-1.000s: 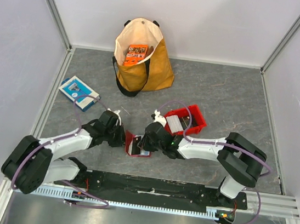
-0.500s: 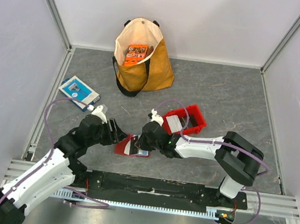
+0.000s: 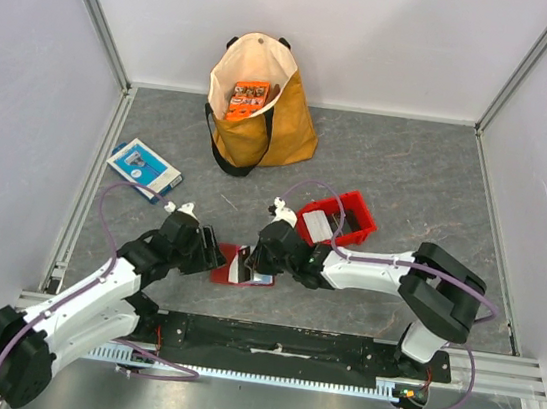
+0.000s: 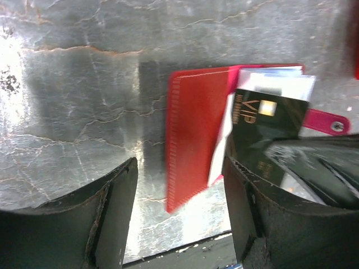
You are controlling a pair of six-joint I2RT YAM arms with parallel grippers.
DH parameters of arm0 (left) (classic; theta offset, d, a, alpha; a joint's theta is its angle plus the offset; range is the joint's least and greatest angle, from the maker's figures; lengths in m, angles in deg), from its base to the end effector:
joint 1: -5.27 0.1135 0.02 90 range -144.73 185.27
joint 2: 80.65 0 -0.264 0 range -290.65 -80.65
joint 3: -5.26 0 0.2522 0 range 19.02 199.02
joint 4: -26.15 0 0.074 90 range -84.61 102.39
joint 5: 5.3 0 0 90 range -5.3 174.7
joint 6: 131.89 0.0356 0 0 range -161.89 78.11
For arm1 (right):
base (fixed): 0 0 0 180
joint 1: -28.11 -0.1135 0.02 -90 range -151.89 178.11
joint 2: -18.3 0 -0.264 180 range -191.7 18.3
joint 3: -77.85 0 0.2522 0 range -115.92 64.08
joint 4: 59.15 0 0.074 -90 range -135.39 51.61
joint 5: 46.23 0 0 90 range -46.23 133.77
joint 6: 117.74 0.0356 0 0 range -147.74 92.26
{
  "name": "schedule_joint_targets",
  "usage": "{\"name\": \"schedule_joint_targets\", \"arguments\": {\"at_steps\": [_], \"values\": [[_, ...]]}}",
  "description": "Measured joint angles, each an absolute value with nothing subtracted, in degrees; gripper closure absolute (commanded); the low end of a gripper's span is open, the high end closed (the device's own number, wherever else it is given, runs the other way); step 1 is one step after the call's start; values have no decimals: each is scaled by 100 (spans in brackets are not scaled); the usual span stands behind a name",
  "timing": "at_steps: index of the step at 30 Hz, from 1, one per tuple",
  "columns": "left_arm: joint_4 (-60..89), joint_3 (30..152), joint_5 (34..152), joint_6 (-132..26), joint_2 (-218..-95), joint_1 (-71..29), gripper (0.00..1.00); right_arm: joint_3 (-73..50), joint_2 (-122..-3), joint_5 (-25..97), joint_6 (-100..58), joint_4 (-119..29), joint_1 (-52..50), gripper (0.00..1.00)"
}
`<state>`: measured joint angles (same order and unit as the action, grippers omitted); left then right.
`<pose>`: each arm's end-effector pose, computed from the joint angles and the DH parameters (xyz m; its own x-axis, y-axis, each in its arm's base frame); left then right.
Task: Put the credit cards into the card holder
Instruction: Insert the credit card into the card holder.
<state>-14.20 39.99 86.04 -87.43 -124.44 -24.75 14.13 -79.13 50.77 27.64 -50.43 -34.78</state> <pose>0.1293 -0.0757 0.1733 -0.8269 -0.3463 -0.4430 -0.1097 0.8721 -0.4768 0.1609 0.3048 0.1615 -0.8680 0.0969 -0.4870 -0.2256 0.7967 0.5607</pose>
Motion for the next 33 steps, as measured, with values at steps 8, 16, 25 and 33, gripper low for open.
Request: {"name": "schedule_joint_targets", "arguments": {"at_steps": [8, 16, 25, 33], "values": [[-1053, 3839, 8615, -8857, -13098, -2473, 53, 1420, -7137, 5206, 2580, -4650, -3435, 100], [-813, 3553, 8689, -8901, -12774, -2475, 87, 1959, -6287, 5348, 2580, -4282, -2949, 100], [-526, 3533, 8860, -8901, -12752, -2475, 98, 2110, -6272, 5304, 2565, -4005, -2816, 100], [-452, 3533, 8943, -8898, -12910, -2475, 98, 2154, -6405, 5293, 2562, -3845, -2746, 100]]}}
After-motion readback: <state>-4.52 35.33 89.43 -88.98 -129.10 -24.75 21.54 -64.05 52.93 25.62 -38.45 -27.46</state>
